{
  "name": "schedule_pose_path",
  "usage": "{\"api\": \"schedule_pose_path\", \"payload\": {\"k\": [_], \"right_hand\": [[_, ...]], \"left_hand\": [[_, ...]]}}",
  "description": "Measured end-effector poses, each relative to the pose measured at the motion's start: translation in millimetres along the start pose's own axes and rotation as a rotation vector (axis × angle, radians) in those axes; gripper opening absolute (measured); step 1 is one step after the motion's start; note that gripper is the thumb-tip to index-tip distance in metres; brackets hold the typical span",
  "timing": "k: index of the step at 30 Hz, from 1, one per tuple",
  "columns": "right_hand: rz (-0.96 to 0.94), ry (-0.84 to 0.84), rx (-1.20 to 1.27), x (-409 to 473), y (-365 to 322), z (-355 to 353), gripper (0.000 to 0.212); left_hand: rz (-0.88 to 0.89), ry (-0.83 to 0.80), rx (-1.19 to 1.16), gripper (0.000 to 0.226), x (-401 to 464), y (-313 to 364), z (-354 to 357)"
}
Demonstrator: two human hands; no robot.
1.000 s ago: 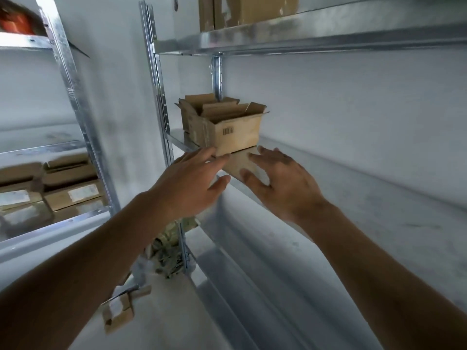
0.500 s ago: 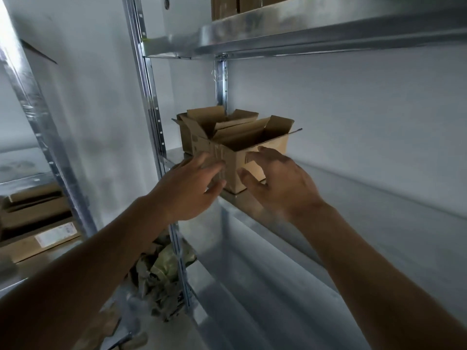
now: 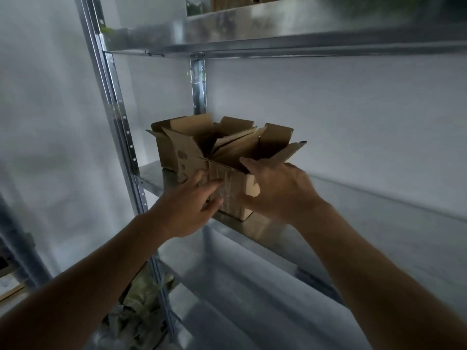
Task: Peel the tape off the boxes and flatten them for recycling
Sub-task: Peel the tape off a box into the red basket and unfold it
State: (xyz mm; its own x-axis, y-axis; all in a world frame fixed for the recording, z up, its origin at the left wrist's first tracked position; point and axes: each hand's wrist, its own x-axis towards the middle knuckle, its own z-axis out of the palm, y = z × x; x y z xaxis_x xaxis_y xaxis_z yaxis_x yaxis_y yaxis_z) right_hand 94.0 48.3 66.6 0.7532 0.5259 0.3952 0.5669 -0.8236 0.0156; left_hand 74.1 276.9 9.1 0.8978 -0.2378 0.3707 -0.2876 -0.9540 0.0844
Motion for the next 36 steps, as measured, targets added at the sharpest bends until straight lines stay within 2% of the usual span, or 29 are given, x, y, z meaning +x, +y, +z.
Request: {"api": "schedule_pose_path", "payload": {"k": [3, 6, 8, 13, 16, 17, 19, 20, 21, 23, 25, 26, 27, 28, 30, 31, 33, 36], "right_hand": [[0.002, -0.014, 0.023, -2.6, -4.2, 5.1, 0.062], [0.037, 0.01, 0.176, -2.2, -4.8, 5.5, 0.053], [0.1, 0.035, 0.266, -0.3, -8.5, 6.3, 0.049], [0.333, 0.075, 0.286, 2.8, -14.3, 4.2, 0.054], [0.419, 0.016, 0.226, -1.6, -7.6, 3.6, 0.046], [0.459, -0.02, 0.233, -4.0, -4.9, 5.1, 0.052], [0.609, -0.008, 0.43, -8.1, -1.8, 5.8, 0.057], [0.649, 0.012, 0.515, -11.0, -0.1, 7.5, 0.065], [0.69, 0.033, 0.593, -14.1, 1.5, 10.1, 0.083], [0.796, 0.036, 0.761, -21.7, 3.5, 19.0, 0.12], [0.804, 0.071, 0.854, -31.8, -2.1, 21.4, 0.134], [0.823, 0.118, 0.897, -36.9, -2.4, 22.5, 0.137], [0.864, 0.182, 0.916, -41.0, -1.3, 24.1, 0.138], [0.915, 0.245, 0.923, -44.3, -0.1, 25.0, 0.137], [0.992, 0.302, 0.975, -50.2, 5.2, 24.3, 0.128], [1.0, 0.296, 1.015, -53.3, 8.5, 23.2, 0.115], [0.981, 0.261, 1.101, -59.6, 11.9, 18.1, 0.09], [0.905, 0.278, 1.183, -69.0, 14.8, 11.1, 0.088]], "left_hand": [[0.047, 0.017, -0.069, 0.051, 5.6, -13.7, 4.3], [0.052, 0.063, -0.165, 0.049, 12.1, -23.8, 5.1], [0.076, 0.08, -0.183, 0.053, 14.4, -28.6, 9.0], [0.173, 0.026, -0.25, 0.066, 20.4, -30.3, 25.2], [0.183, 0.012, -0.412, 0.052, 30.1, -25.3, 36.2], [0.182, 0.015, -0.464, 0.041, 33.7, -22.8, 39.6], [0.171, 0.011, -0.568, 0.028, 41.2, -16.1, 44.3], [0.152, -0.002, -0.644, 0.027, 45.2, -11.6, 45.3], [0.118, -0.025, -0.749, 0.025, 48.5, -6.1, 44.6], [-0.003, -0.106, -1.012, 0.028, 53.4, 8.1, 40.6], [-0.178, -0.17, -1.205, 0.029, 57.2, 21.1, 38.8], [-0.249, -0.167, -1.245, 0.022, 58.9, 26.4, 39.5], [-0.305, -0.157, -1.256, 0.012, 60.6, 30.6, 41.2], [-0.346, -0.153, -1.264, 0.01, 61.9, 34.8, 42.3], [-0.434, -0.155, -1.295, 0.03, 64.3, 44.0, 45.1], [-0.463, -0.14, -1.295, 0.03, 65.5, 49.0, 45.4], [-0.5, -0.109, -1.302, 0.027, 67.2, 59.4, 45.0], [-0.502, -0.033, -1.364, 0.03, 65.6, 78.7, 34.0]]}}
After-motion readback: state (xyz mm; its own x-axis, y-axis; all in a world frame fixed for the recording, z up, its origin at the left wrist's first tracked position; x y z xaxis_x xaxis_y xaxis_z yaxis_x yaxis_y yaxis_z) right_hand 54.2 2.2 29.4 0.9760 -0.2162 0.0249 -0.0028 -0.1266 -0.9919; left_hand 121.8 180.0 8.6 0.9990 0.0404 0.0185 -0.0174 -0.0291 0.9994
